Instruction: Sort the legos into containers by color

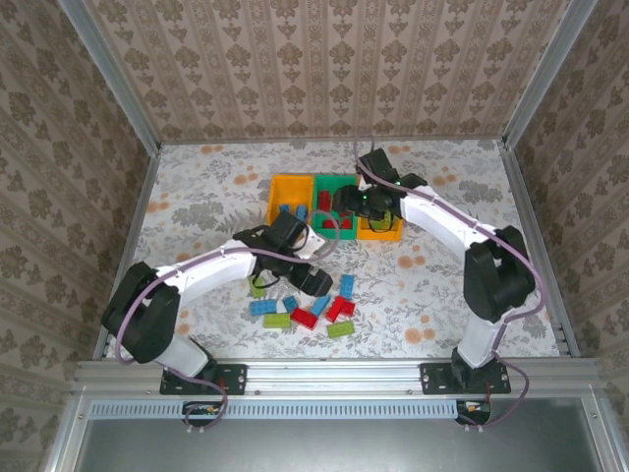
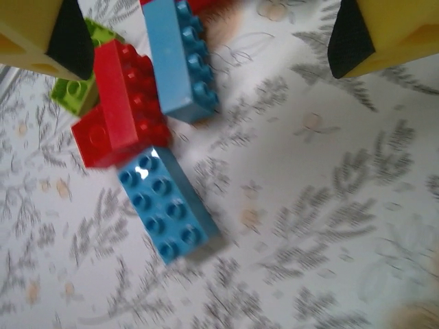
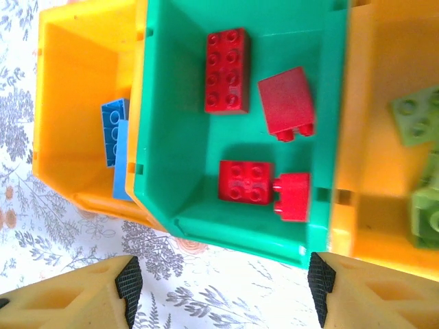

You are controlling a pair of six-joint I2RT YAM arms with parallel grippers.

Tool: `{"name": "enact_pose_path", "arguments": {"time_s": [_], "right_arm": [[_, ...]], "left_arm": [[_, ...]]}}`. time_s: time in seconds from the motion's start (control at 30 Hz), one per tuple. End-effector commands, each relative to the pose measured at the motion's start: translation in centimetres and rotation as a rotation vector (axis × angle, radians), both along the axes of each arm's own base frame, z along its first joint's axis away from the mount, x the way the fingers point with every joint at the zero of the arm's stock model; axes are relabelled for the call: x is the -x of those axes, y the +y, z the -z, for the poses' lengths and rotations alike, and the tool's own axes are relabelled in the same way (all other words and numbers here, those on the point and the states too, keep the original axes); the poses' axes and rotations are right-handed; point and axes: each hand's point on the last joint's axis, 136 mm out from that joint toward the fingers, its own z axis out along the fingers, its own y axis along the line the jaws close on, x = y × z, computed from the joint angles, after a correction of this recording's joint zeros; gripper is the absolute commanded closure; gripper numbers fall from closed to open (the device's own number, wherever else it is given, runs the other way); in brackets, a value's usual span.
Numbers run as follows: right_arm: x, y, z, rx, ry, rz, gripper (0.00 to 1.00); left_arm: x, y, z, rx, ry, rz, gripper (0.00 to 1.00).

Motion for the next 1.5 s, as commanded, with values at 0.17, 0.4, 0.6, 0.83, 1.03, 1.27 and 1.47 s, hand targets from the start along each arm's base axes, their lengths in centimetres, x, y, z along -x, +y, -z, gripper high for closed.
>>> {"name": "enact_pose_path", "arguments": {"time_s": [0.17,0.4,0.6,0.83,1.03,1.27,1.47], "right_arm": [[1.1,-5.5,-0.6,0.032,-0.028,0.125,0.29],[1.9,-7.0,-0.3,0.042,-0.023,0.156,0.29],[2.0,-7.4,-0.1,0.043,-0.016,0.164,0.28],[2.2,-7.8,0.3,0.047,-0.006,0.175,0.28],[2.4,-8.1,0.2,0.056,-0.009,0.182,0.28],[2.8,-8.3,0.3,0.055,-0.011,0.188,0.28],[3.6,-8.4,1.2,0.060,0.007,0.191,0.28]], "left_arm": [[3.3,0.6,2.5,-0.148,0.032,0.090,0.13],[4.1,0.5,4.4,-0.237,0.034,0.111,0.21],[3.5,0.7,4.9,-0.260,0.018,0.094,0.32],[3.4,0.4,5.6,-0.271,0.024,0.107,0.36],[2.5,0.2,5.8,-0.278,-0.004,0.089,0.50],[1.0,-0.6,4.4,-0.243,-0.039,0.046,0.70],[-2.4,-0.6,0.5,-0.164,-0.129,-0.051,0.75]]}}
